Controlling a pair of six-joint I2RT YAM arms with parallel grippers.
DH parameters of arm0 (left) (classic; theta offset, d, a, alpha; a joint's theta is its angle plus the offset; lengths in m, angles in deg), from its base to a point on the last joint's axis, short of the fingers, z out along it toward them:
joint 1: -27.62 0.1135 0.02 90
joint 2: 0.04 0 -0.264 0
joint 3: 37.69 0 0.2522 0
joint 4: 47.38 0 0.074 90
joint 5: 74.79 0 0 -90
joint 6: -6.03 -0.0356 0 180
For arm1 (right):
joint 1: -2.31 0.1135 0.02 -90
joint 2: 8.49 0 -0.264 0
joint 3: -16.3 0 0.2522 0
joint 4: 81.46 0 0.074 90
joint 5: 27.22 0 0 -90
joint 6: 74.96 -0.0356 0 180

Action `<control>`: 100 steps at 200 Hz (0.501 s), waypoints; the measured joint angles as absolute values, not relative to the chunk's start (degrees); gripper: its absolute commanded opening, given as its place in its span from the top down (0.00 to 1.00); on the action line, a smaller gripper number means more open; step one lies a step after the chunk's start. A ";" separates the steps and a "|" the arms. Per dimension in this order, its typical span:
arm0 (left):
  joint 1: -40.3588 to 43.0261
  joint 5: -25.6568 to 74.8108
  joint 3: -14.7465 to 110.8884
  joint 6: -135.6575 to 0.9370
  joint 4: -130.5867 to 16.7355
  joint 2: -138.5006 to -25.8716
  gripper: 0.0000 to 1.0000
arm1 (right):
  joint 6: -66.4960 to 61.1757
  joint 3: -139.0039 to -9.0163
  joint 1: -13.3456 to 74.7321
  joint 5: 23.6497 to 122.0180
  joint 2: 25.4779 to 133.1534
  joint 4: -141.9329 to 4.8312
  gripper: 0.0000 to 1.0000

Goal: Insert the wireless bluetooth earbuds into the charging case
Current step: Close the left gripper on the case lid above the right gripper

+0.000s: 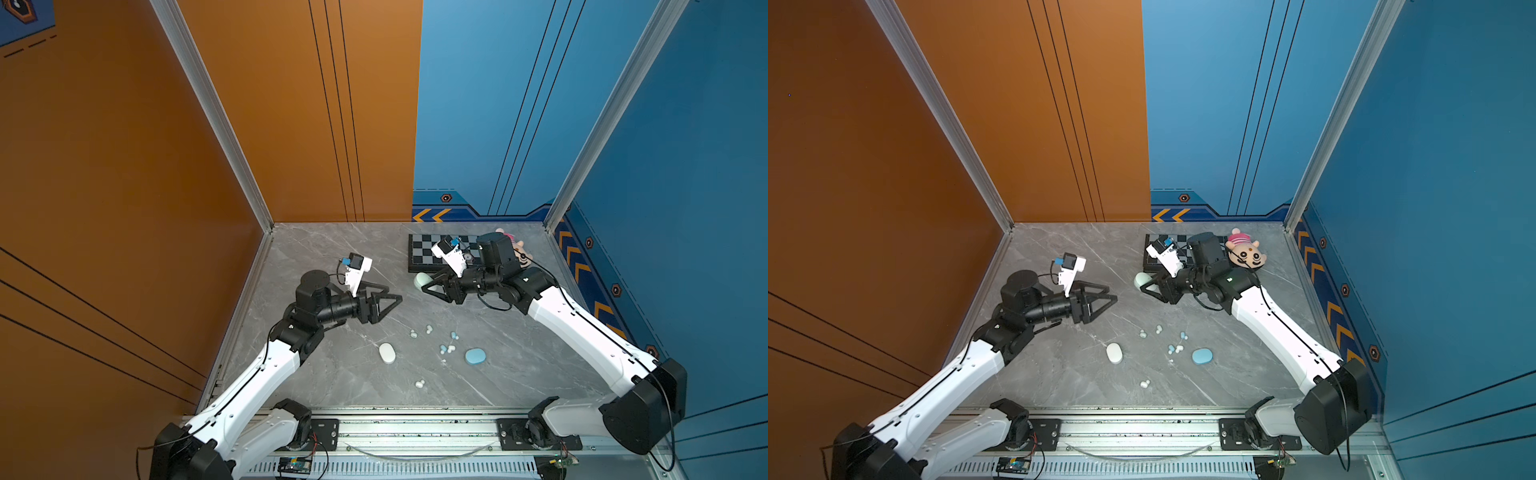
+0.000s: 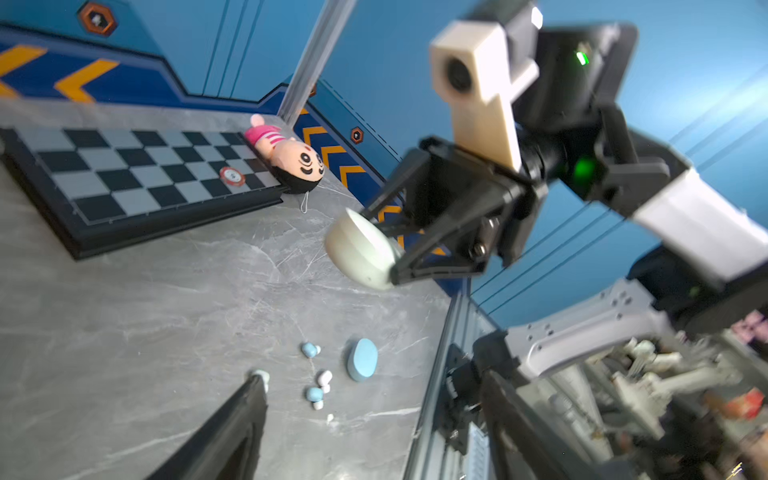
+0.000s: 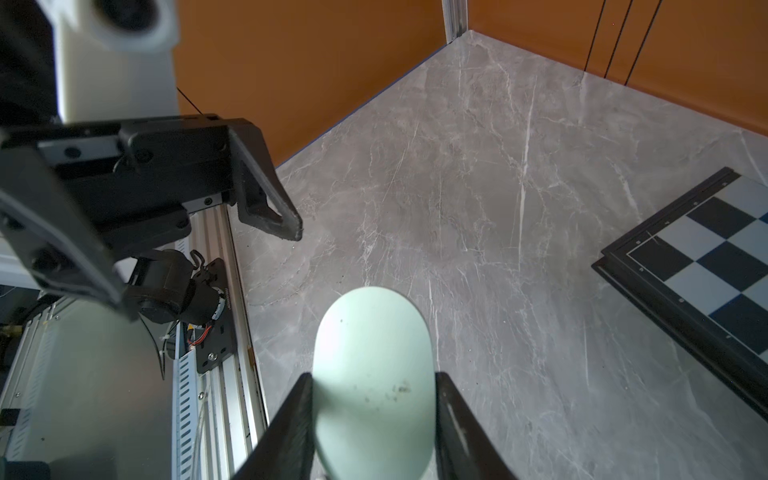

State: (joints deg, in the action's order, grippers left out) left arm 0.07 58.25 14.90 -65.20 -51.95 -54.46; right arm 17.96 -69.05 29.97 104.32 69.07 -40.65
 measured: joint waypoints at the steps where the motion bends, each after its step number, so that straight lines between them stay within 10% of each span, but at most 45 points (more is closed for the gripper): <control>1: -0.45 58.27 14.64 -66.38 -51.91 -54.24 0.15 | 18.00 -69.16 29.80 104.60 69.07 -40.43 0.72; 100: -5.50 65.23 17.19 -87.58 -50.32 -63.48 0.22 | 30.83 -75.65 28.81 112.82 69.40 -19.47 0.68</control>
